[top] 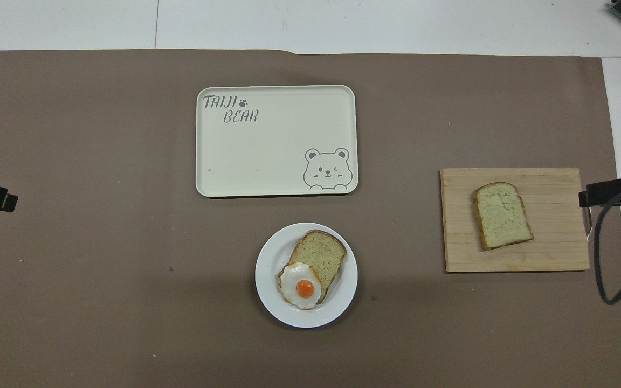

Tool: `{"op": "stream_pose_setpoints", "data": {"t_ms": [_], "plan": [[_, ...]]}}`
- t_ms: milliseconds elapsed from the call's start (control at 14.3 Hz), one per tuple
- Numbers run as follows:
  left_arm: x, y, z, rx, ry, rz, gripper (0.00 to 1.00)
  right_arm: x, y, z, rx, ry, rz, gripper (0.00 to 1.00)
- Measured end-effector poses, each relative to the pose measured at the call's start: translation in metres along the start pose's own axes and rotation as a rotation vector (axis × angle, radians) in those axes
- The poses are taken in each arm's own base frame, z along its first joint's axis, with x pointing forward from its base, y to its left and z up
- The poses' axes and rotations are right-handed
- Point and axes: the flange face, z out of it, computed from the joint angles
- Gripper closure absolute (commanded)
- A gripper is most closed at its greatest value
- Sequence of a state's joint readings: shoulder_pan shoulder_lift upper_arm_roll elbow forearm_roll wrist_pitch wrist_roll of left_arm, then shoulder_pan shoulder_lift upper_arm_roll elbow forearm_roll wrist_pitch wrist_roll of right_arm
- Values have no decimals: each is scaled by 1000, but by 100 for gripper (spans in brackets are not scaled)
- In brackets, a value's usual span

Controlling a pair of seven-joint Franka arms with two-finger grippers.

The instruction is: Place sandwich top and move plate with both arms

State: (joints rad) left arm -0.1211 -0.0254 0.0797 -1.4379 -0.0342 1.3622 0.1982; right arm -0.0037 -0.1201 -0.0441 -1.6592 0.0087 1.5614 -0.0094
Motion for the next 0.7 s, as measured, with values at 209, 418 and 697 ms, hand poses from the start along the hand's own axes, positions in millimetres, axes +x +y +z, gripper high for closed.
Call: {"op": "stream_pose_setpoints", "data": {"t_ms": [209, 418, 697], "plan": [[-1, -3, 2, -1, -5, -6, 0, 0, 0, 0, 0, 0, 0, 0], [-1, -5, 3, -2, -7, -10, 0, 0, -1, 0, 0, -3, -2, 0], [-1, -5, 3, -2, -7, -10, 0, 0, -15, 1, -1, -4, -27, 0]]}}
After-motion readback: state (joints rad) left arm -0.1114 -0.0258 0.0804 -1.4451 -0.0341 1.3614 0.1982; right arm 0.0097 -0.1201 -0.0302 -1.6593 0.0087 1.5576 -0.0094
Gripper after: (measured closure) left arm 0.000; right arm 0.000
